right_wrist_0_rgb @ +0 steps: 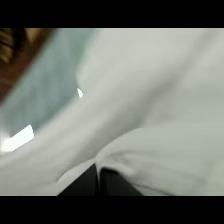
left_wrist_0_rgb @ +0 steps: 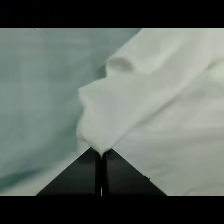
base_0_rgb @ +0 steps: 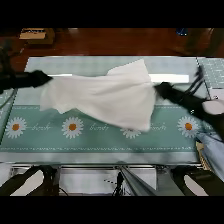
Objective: Fold the shirts.
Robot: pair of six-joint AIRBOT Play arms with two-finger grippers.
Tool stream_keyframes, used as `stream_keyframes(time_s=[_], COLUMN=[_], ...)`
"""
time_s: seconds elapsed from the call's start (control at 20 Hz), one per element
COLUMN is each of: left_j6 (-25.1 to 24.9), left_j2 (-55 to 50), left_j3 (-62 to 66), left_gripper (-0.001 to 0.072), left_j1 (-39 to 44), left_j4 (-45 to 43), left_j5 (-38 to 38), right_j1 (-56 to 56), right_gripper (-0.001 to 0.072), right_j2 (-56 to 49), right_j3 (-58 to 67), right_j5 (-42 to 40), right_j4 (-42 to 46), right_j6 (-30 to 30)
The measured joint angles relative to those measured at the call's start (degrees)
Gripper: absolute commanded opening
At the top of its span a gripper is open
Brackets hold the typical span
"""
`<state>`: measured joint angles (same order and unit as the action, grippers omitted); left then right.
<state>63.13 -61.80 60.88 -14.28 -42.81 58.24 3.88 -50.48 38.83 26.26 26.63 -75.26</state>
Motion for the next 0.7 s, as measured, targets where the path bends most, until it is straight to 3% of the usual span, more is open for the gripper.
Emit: stream_keyframes(time_s=[0.2, 0.4, 0.55, 0.7], left_j6=[-0.3, -0.4, 2.3, 9.1], left_j2=[3.8, 12.2, 20.3, 27.7], left_j3=[11.6, 22.6, 27.8, 29.8], left_gripper=[0.0018, 0.0017, 0.0018, 0.0017], left_j1=[-7.3, -11.8, -13.4, -13.8], left_j4=[13.2, 20.0, 17.9, 7.2], left_j5=[-0.5, -0.5, -0.4, 1.2], right_j1=[-10.4, -21.0, -27.6, -32.2], right_gripper=[0.0018, 0.0018, 0.0018, 0.0018], right_j2=[7.4, 9.8, 10.3, 10.5], right_j3=[17.4, 34.6, 44.3, 50.5], right_j5=[7.2, 19.4, 29.0, 39.0], right_j4=[0.6, 0.9, 2.0, 5.5], right_j6=[-0.1, -2.5, -5.1, -8.2])
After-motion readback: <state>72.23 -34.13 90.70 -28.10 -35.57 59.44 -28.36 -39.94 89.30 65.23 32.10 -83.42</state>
